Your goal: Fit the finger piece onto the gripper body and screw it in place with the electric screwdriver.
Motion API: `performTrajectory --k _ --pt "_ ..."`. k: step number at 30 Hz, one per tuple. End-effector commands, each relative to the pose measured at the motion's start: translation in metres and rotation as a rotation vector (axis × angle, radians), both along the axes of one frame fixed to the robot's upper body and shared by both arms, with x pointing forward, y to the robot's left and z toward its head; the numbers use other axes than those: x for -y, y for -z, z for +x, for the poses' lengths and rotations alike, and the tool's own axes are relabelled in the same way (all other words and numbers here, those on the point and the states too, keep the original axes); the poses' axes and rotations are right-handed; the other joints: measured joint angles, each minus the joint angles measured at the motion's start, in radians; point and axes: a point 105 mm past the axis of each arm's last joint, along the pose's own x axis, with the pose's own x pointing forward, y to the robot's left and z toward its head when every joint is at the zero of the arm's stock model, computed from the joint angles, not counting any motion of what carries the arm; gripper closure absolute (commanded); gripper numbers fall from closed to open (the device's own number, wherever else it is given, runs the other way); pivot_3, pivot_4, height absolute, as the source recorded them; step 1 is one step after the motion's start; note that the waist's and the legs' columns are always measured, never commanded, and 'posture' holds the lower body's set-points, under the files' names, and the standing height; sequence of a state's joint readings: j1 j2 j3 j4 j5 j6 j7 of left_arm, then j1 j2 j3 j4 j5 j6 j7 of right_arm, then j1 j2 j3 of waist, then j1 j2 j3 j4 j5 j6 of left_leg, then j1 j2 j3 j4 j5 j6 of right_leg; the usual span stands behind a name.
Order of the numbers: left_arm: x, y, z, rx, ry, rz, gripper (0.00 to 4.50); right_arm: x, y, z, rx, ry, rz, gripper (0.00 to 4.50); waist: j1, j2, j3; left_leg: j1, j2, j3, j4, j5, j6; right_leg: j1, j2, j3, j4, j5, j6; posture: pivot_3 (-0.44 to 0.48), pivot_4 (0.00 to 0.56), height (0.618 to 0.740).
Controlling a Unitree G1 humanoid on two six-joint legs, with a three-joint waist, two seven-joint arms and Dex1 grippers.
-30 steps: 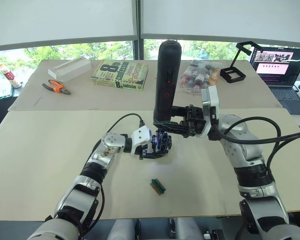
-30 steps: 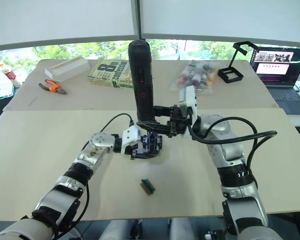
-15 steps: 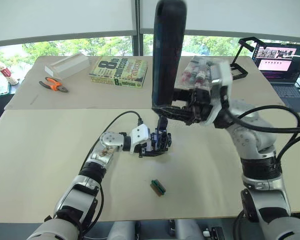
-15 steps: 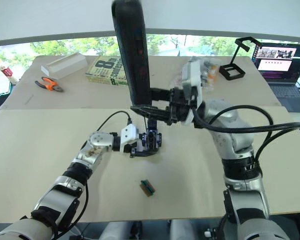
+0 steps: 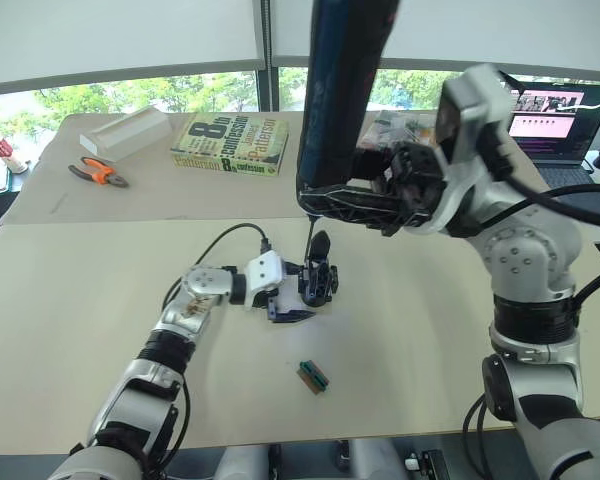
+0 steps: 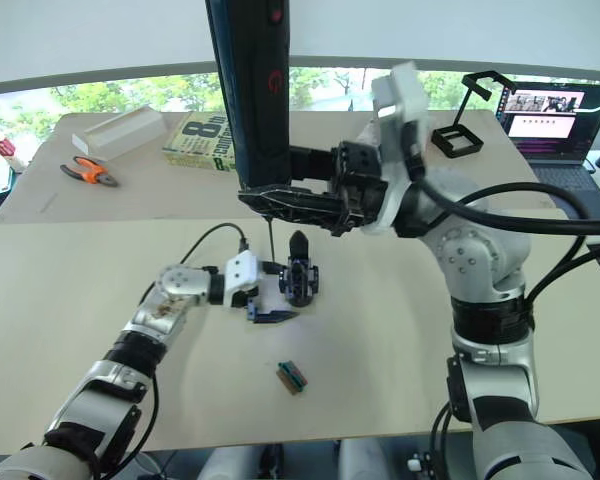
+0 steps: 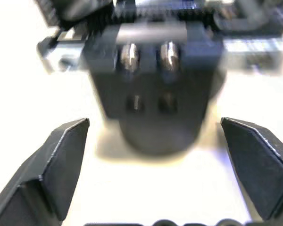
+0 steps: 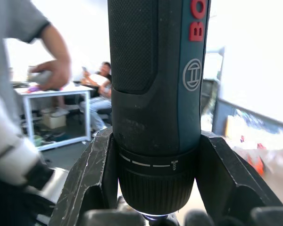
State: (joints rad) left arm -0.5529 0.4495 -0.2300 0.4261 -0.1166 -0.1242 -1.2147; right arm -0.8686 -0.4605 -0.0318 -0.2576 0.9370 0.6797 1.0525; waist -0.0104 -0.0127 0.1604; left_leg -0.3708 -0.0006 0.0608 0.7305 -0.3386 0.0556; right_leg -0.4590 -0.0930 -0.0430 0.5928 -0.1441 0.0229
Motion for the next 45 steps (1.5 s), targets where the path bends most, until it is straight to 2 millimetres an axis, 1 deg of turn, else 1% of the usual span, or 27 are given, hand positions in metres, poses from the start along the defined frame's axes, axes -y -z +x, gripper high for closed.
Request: performTrajectory --k 1,4,6,8,11,13,18,26,34,45 --pt "-0.013 -0.025 -0.022 0.022 0.078 -0.007 0.00 0.002 -0.008 -0.023 0.025 -0.134 -0.011 2.60 -0.002 0.001 0.000 0.000 0.000 0.000 0.000 0.000 0.000 0.000 0.000 0.000 0.000 0.000 0.000 0.000 0.150 0.740" --pt "-0.020 -0.032 -0.050 -0.008 0.168 0.028 0.00 0.001 0.003 -0.031 0.007 -0.212 -0.058 2.60 0.000 0.001 0.001 -0.001 0.000 0.000 0.000 0.001 -0.001 -0.001 -0.002 0.000 0.000 -0.001 0.001 0.000 0.150 0.740" --pt "-0.020 -0.027 -0.072 -0.016 0.250 0.072 0.00 -0.001 0.015 -0.036 -0.004 -0.255 -0.084 2.60 0.003 0.001 0.001 -0.001 -0.001 0.000 0.000 0.000 0.000 -0.001 -0.003 0.000 -0.001 -0.001 0.002 0.000 0.150 0.740" --pt "-0.020 -0.020 -0.087 -0.008 0.316 0.110 0.00 -0.004 0.024 -0.040 -0.008 -0.278 -0.098 2.60 0.004 0.001 0.001 -0.001 -0.001 0.001 0.000 0.000 0.000 0.000 -0.003 0.000 -0.001 -0.002 0.002 0.000 0.150 0.740" --pt "-0.015 -0.006 -0.102 -0.013 0.382 0.137 0.00 -0.007 0.047 -0.044 0.012 -0.287 -0.130 2.60 0.007 0.001 0.001 -0.001 -0.002 0.001 0.000 0.000 0.000 0.000 -0.003 0.000 -0.001 -0.002 0.002 0.000 0.150 0.740" --pt "-0.009 0.001 -0.107 -0.008 0.406 0.139 0.00 -0.007 0.061 -0.046 0.020 -0.281 -0.146 2.60 0.012 0.001 0.001 -0.001 -0.003 0.001 0.000 0.000 0.000 0.000 -0.003 0.000 -0.002 -0.002 0.002 0.000 0.150 0.740" --pt "0.005 0.007 -0.105 0.004 0.403 0.124 0.00 -0.004 0.087 -0.046 0.016 -0.241 -0.167 2.60 0.020 0.001 0.001 -0.001 -0.003 0.002 0.001 0.000 0.000 0.001 -0.002 0.000 -0.001 -0.002 0.002 0.000 0.150 0.740" --pt "0.018 0.009 -0.096 0.015 0.363 0.104 0.00 -0.003 0.110 -0.046 0.009 -0.206 -0.181 2.60 0.020 0.001 0.001 0.002 -0.002 0.002 0.001 0.001 -0.001 0.001 -0.001 0.001 0.000 -0.002 0.002 0.000 0.150 0.740" --pt "0.025 0.013 -0.089 -0.002 0.344 0.097 0.00 -0.006 0.120 -0.041 -0.002 -0.165 -0.178 2.60 0.021 0.001 0.001 0.002 -0.002 0.002 0.002 0.001 -0.002 0.001 -0.001 0.001 0.001 -0.002 0.002 0.000 0.150 0.740" --pt "0.026 0.016 -0.092 -0.016 0.355 0.101 0.00 -0.007 0.126 -0.038 -0.021 -0.148 -0.182 2.60 0.021 0.001 0.001 0.002 -0.003 0.002 0.002 0.001 -0.002 0.001 -0.001 0.001 0.001 -0.002 0.002 0.000 0.150 0.740"
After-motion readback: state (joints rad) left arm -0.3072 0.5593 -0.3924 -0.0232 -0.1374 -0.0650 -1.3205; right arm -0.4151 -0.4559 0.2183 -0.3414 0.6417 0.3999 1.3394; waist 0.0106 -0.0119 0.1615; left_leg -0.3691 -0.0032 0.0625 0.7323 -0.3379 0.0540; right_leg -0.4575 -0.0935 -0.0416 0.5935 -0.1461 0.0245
